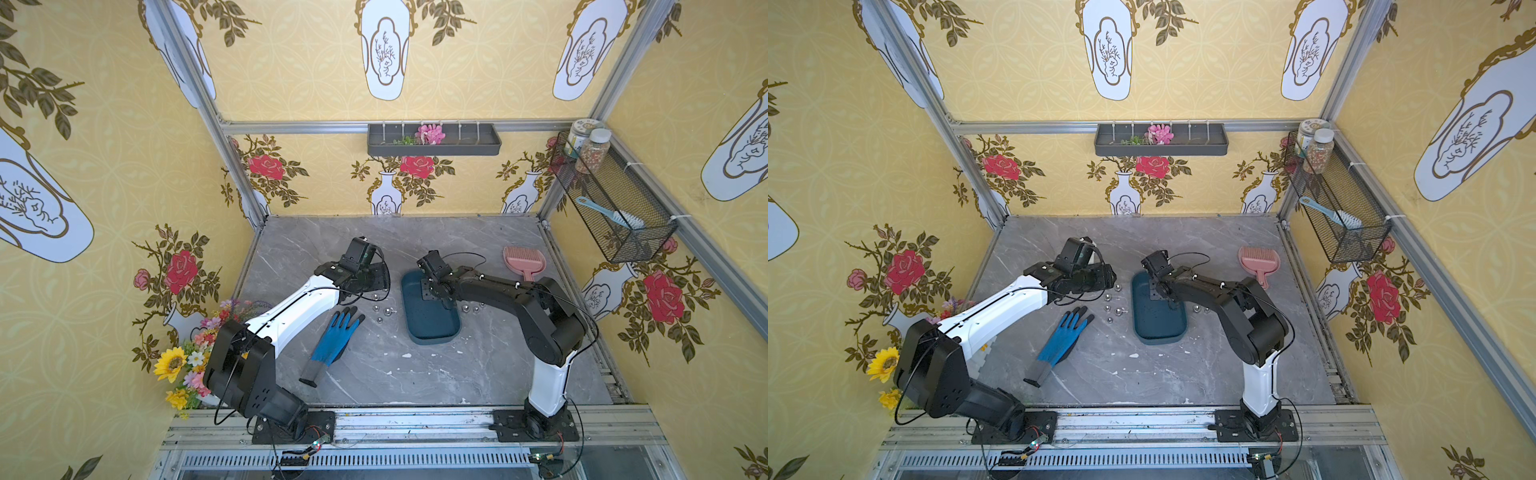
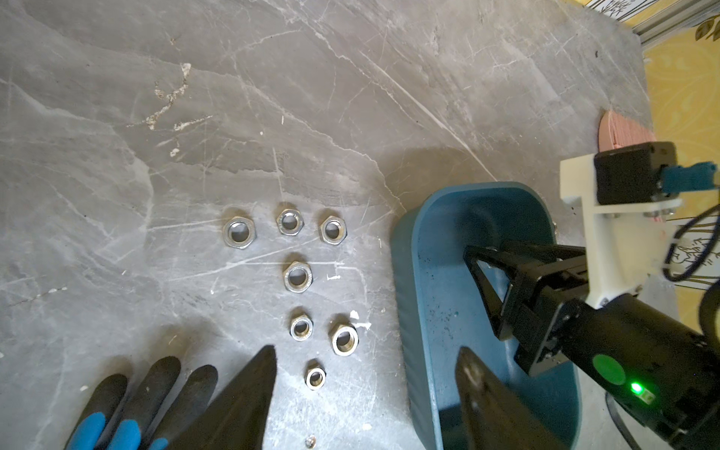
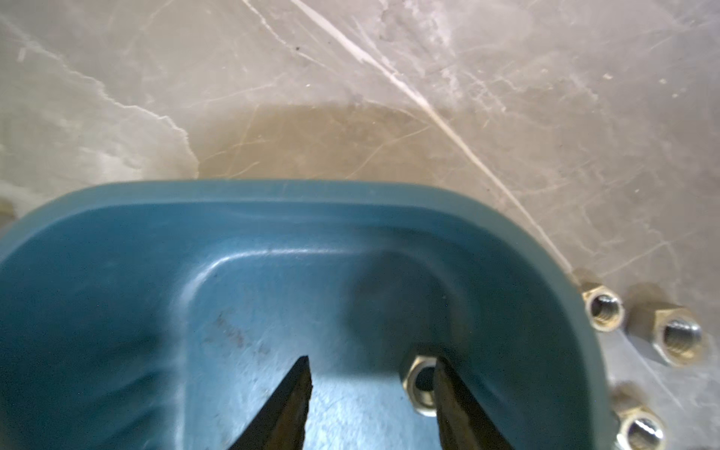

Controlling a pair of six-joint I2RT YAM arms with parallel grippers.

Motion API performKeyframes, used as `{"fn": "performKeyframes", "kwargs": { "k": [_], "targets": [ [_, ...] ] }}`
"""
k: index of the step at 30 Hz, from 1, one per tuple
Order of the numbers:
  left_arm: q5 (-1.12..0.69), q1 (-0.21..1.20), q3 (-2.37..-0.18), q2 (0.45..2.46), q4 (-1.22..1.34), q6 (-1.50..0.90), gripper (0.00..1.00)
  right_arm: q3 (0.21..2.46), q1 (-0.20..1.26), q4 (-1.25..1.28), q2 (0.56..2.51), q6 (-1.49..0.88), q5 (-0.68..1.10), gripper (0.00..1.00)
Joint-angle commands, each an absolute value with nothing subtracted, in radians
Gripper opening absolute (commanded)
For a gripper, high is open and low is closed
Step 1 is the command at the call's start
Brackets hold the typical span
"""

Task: Take out the wing nut from the storage box
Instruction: Move the nut to the storage box.

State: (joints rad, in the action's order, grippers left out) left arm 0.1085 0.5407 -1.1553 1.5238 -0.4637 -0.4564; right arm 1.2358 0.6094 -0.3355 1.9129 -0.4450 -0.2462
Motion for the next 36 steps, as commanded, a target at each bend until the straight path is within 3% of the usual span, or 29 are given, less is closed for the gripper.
{"fn": "performKeyframes", "kwargs": {
  "k": [1, 14, 24, 36],
  "targets": [
    [0.097, 0.540, -1.152, 1.530, -0.452, -0.461, 0.74, 1.250, 0.615, -0.374, 1.927, -0.466, -0.301, 0.50],
    [0.099, 0.540, -1.152, 1.531, -0.453, -0.460, 0.74, 1.227, 0.620, -0.348, 1.928, -0.476, -0.229, 0.50],
    [0.101, 0.540, -1.153, 1.534, -0.456, -0.460, 0.74, 1.171, 0.629, -0.199, 1.891, -0.471, -0.053, 0.50],
    [0.095, 0.540, -1.154, 1.533, -0.455, -0.460, 0.75, 1.206, 0.625, -0.326, 1.890, -0.457, -0.222, 0.51]
  ]
}}
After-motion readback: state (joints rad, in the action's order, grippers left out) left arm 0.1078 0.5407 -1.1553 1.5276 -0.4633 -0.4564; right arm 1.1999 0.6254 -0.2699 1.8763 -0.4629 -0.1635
